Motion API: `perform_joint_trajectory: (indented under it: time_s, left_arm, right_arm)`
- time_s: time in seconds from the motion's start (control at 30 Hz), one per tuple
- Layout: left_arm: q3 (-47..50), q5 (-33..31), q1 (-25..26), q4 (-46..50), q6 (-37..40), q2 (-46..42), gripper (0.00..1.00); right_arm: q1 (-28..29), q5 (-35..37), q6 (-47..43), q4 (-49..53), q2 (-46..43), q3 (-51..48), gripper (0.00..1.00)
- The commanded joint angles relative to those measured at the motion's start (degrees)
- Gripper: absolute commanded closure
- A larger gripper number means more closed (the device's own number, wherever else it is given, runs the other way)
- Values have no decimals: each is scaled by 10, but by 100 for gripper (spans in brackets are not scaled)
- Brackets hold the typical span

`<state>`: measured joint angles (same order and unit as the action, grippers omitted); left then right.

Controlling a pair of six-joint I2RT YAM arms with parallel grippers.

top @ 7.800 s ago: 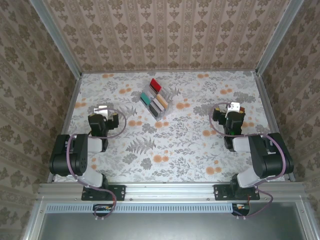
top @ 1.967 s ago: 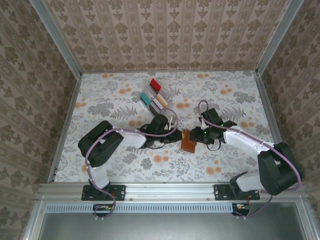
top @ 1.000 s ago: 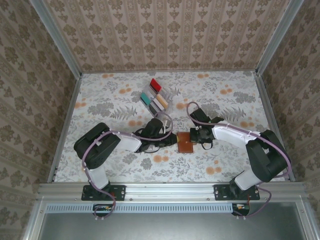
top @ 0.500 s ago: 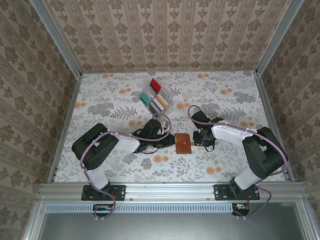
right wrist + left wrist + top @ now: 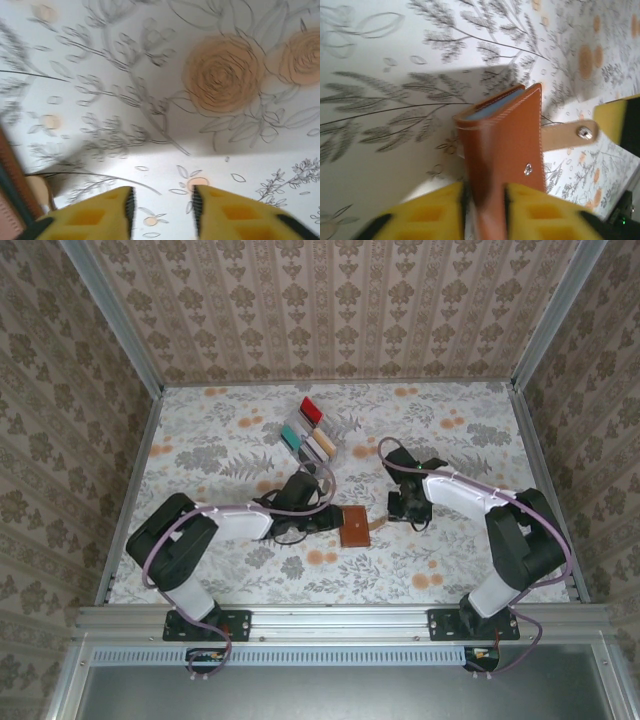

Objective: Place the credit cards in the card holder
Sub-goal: Open the button on the card holder, then move the storage box to the center of the table.

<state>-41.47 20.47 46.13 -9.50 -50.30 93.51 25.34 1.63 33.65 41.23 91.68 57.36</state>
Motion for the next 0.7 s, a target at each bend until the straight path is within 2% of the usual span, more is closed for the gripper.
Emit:
perform_joint_trajectory:
  time_s: [0.0, 0.07, 0.17, 0.3, 0.43, 0.53, 0.67]
  left_arm:
    - [-12, -29, -10, 82, 28, -58, 65]
    - [-3, -54, -17, 95, 27, -99, 61]
    - [8, -86, -42, 112, 34, -150, 54]
    - [9, -113, -107, 138, 31, -196, 47]
    - [-11, -88, -173, 142, 31, -195, 47]
    - [-35, -90, -193, 157, 43, -189, 45]
    - [-50, -82, -216, 164, 51, -184, 45]
  right_arm:
    - [-7, -52, -18, 2, -35, 62, 55]
    - [-11, -79, -34, -17, -27, 100, 50]
    - [-12, -107, -60, -16, 18, 178, 50]
    - [-12, -142, -101, -5, 109, 303, 51]
    - [-11, -144, -149, 35, 204, 422, 54]
    - [-11, -159, -176, 48, 257, 481, 56]
    - [-12, -143, -203, 80, 312, 547, 58]
